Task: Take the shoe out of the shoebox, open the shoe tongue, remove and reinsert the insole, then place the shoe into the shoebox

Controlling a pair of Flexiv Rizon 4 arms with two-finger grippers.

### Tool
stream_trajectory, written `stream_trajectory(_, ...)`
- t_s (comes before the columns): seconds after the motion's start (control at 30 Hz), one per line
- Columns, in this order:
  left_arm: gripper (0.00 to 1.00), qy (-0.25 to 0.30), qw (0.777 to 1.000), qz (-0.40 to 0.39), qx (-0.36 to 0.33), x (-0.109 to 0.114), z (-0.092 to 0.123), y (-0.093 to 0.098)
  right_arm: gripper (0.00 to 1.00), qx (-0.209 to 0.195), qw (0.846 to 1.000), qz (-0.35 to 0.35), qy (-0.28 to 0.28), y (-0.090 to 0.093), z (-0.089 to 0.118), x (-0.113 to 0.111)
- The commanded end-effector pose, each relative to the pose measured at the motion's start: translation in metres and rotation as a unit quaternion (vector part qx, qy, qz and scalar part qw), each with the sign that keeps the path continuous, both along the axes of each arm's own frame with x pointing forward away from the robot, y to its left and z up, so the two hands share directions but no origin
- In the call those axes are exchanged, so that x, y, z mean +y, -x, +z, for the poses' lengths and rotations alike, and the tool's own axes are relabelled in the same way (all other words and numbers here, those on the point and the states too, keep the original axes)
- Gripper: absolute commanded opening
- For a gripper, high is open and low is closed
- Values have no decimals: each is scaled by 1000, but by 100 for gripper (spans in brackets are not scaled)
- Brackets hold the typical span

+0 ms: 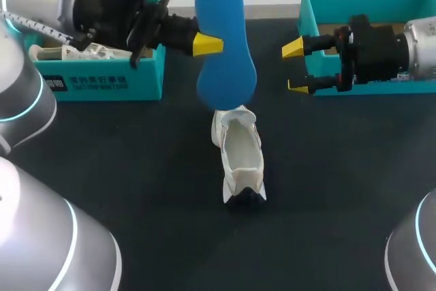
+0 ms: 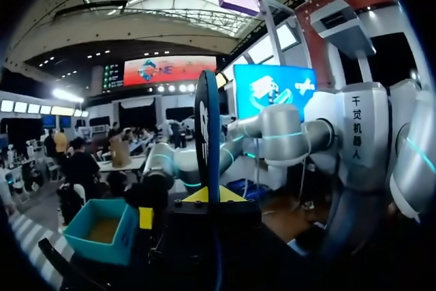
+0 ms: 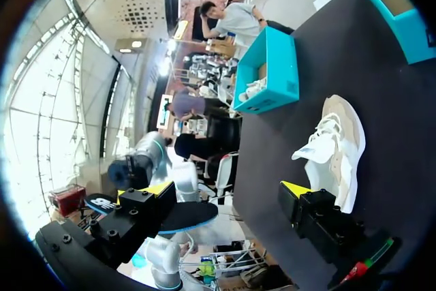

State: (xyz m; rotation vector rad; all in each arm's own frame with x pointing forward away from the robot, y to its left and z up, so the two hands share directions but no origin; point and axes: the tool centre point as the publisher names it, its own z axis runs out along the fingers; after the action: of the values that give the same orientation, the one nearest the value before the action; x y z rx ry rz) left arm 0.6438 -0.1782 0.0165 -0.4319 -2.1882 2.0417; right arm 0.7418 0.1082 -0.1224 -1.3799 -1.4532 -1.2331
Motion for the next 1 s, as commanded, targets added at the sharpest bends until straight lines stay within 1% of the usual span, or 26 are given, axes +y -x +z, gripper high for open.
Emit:
stream_trajectory(0.03, 0, 53, 957, 1, -285, 1, 0, 2, 100, 0, 1000, -1, 0, -1, -1, 2)
stream_trajectory(0.33, 0, 53, 957, 1, -285, 1, 0, 2, 100, 0, 1000, -1, 0, -1, -1, 2)
stream_trajectory(0.37, 0, 72, 946, -21, -314, 3, -7, 3, 100, 0, 1000, -1, 0, -1, -1, 2)
stream_trajectory(0.43, 0, 85, 929, -35, -359, 6, -19, 1, 100, 0, 1000, -1, 0, -1, -1, 2)
stream_trajectory(0.47, 0, 109, 916, -50, -382, 9, -23, 2, 100, 0, 1000, -1, 0, -1, -1, 2)
stream_trajectory(0.5, 0, 115, 907, -52, -402, 11, -27, 1, 100, 0, 1000, -1, 0, -1, -1, 2)
stream_trajectory(0.53, 0, 134, 897, -66, -416, 14, -31, 2, 100, 0, 1000, -1, 0, -1, -1, 2)
stream_trajectory(0.6, 0, 141, 883, -70, -443, 15, -37, 1, 100, 0, 1000, -1, 0, -1, -1, 2)
stream_trajectory(0.63, 0, 138, 868, -76, -472, 16, -41, 1, 100, 0, 1000, -1, 0, -1, -1, 2)
stream_trajectory(0.67, 0, 133, 861, -77, -486, 16, -46, -1, 100, 0, 1000, -1, 0, -1, -1, 2)
stream_trajectory(0.7, 0, 133, 844, -78, -514, 17, -49, -2, 100, 0, 1000, -1, 0, -1, -1, 2)
stream_trajectory(0.73, 0, 128, 839, -78, -523, 16, -52, -3, 100, 0, 1000, -1, 0, -1, -1, 2)
stream_trajectory(0.83, 0, 126, 793, -64, -592, 14, -58, -6, 100, 0, 1000, -1, 0, -1, -1, 2)
stream_trajectory(0.87, 0, 126, 772, -61, -620, 13, -61, -6, 100, 0, 1000, -1, 0, -1, -1, 2)
stream_trajectory(0.9, 0, 131, 779, -44, -612, 12, -61, -6, 100, 0, 1000, -1, 0, -1, -1, 2)
stream_trajectory(0.93, 0, 134, 744, -36, -654, 11, -63, -6, 100, 0, 1000, -1, 0, -1, -1, 2)
stream_trajectory(0.97, 0, 138, 727, -42, -672, 11, -68, -5, 100, 0, 1000, -1, 0, -1, -1, 2)
stream_trajectory(1.0, 0, 147, 696, -25, -702, 10, -72, -4, 100, 0, 1000, -1, 0, -1, -1, 2)
